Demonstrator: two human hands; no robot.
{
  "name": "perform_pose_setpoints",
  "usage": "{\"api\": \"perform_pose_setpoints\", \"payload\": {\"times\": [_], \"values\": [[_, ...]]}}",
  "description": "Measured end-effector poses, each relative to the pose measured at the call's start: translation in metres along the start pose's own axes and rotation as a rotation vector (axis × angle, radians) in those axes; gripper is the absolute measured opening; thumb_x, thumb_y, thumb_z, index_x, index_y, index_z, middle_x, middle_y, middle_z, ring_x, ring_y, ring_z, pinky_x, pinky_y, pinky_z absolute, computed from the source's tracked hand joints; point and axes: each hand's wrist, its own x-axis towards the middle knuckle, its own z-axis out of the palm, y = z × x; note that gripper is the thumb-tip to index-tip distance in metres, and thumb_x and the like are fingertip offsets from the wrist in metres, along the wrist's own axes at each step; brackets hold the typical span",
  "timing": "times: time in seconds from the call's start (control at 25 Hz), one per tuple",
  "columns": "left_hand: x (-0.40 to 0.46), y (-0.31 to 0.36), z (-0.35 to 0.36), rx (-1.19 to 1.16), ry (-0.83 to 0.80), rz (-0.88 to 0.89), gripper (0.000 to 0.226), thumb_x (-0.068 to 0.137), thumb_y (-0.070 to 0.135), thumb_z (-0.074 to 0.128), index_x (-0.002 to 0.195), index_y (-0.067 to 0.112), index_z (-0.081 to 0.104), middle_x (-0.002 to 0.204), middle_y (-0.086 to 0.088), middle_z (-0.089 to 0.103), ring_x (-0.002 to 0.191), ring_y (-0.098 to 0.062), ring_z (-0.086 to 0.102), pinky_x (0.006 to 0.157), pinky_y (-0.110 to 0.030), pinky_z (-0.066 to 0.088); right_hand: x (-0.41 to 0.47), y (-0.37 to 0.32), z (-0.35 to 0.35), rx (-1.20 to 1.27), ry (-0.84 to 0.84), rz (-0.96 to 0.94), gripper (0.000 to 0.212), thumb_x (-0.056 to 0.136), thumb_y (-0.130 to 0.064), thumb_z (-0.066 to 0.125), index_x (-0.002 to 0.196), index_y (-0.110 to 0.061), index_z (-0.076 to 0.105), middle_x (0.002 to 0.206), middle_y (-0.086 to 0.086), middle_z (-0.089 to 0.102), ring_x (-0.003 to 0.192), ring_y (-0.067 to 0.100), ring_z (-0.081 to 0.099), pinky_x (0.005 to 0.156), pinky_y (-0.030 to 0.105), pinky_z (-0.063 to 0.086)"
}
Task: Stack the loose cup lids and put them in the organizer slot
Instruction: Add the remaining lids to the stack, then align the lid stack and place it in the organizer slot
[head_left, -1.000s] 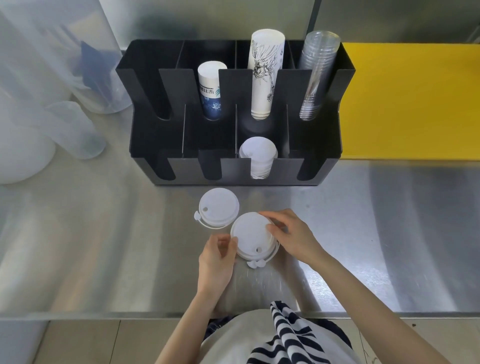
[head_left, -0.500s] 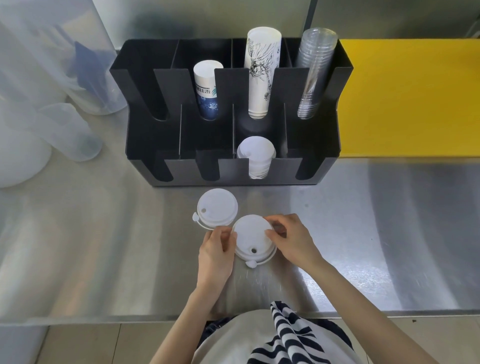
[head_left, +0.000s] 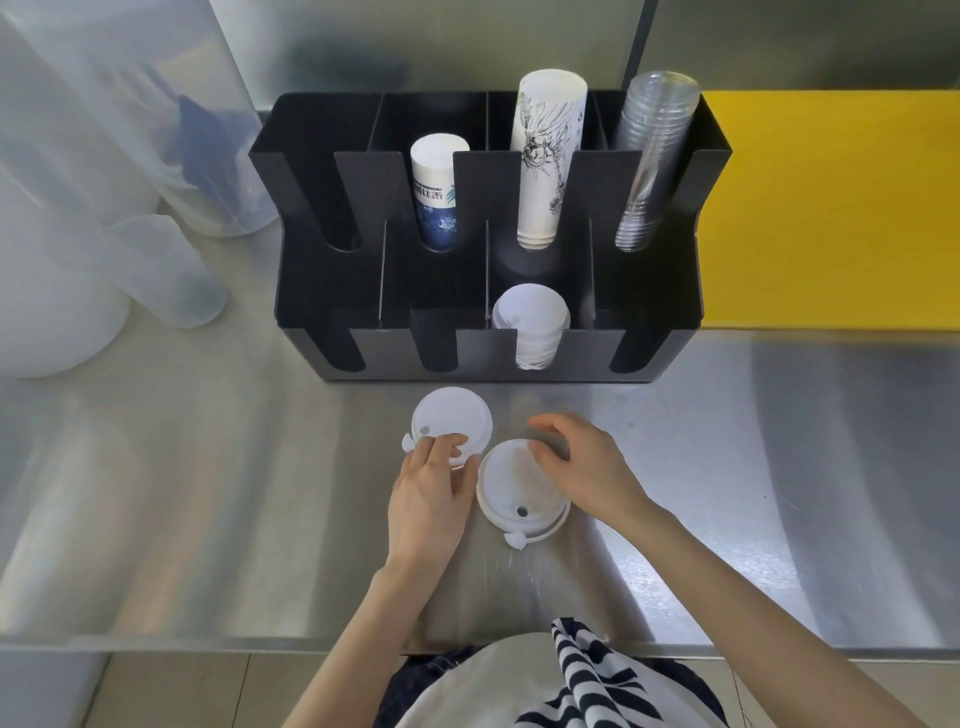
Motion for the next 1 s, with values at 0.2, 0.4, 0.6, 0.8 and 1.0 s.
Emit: {"api": "perform_pose_setpoints", "payload": {"times": [0.2,0.4,0.6,0.8,1.0], "values": [[0.030,-0.009,-0.011,0.198,-0.142,0.006,0.072,0.079,0.042,0.058,0.138,0.014,0.026,0.145,-0.007,0.033,0.129,-0.030,0.031,0.105,-0.042,0.027,0.029,-0.023,0.011,-0.225,-0.162,-0.029,0.049,0.090,-0.027,0.045,0.135,-0.011,0.034,0.144,0.009,0.037,0.130,0.027,0.036,0.107,0.036,0.031],[0.046,-0.019,-0.010,0.243,-0.276,-0.044,0.093,0.071,0.049,0.066,0.140,0.013,0.016,0.150,-0.006,0.026,0.135,-0.029,0.024,0.111,-0.043,0.020,0.042,-0.031,0.025,-0.363,-0.236,0.007,0.050,0.092,-0.026,0.040,0.136,-0.006,0.027,0.147,0.012,0.028,0.134,0.032,0.025,0.110,0.043,0.026],[0.048,-0.026,-0.008,0.208,-0.244,-0.040,0.080,0.076,0.034,0.065,0.139,0.013,0.022,0.146,-0.007,0.034,0.130,-0.030,0.031,0.108,-0.043,0.026,0.041,-0.030,0.034,-0.327,-0.263,-0.006,0.042,0.092,-0.023,0.039,0.131,-0.007,0.037,0.145,0.013,0.031,0.132,0.032,0.027,0.109,0.039,0.026],[0.045,-0.024,-0.014,-0.020,-0.177,-0.030,0.074,0.074,0.022,0.071,0.135,0.009,0.032,0.140,-0.011,0.039,0.124,-0.029,0.041,0.104,-0.043,0.036,0.036,-0.031,0.035,-0.158,-0.175,-0.067,0.046,0.092,-0.025,0.042,0.135,-0.012,0.034,0.139,0.010,0.039,0.121,0.027,0.043,0.102,0.034,0.034],[0.037,-0.013,-0.024,-0.448,-0.070,-0.193,0.043,0.081,0.026,0.062,0.122,0.023,0.048,0.115,0.003,0.055,0.094,-0.016,0.060,0.084,-0.028,0.044,0.034,-0.032,0.020,0.155,0.010,-0.045,0.041,0.088,-0.022,0.050,0.128,-0.026,0.044,0.122,0.009,0.049,0.102,0.020,0.055,0.097,0.034,0.045]]}}
